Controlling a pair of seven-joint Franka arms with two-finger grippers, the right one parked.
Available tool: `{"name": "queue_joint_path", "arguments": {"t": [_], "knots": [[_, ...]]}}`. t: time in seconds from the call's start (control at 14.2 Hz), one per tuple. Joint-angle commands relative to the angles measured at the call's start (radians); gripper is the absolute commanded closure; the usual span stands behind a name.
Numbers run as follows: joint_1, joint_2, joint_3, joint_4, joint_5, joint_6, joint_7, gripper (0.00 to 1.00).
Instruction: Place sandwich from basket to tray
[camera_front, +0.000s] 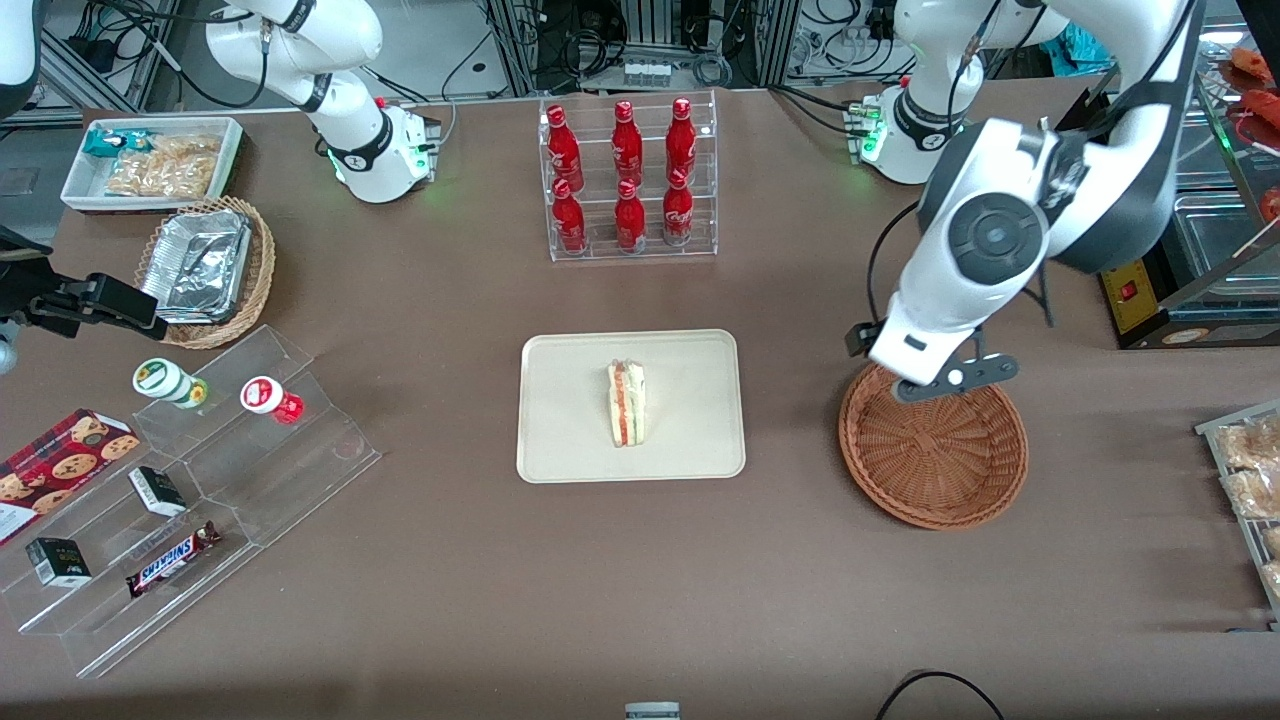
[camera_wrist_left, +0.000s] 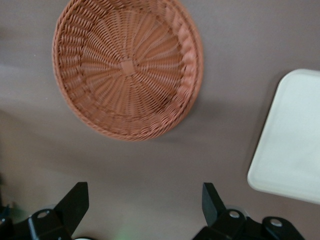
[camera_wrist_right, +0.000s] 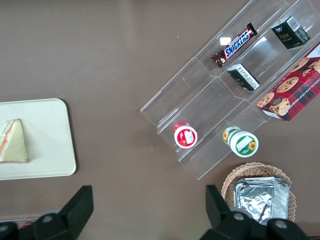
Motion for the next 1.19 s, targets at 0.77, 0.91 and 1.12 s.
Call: {"name": "queue_joint_path", "arguments": {"t": [0.77,0.91,1.12], "knots": [[-0.064,-0.162,0.393,0.134,-0.092,-0.182,0.597,0.0],[-0.064,-0.161,0.393,0.131,-0.098,-0.136,0.591,0.0],[-0.064,-0.162,0.391,0.128,-0.103,-0.136,0.585,0.0]]}}
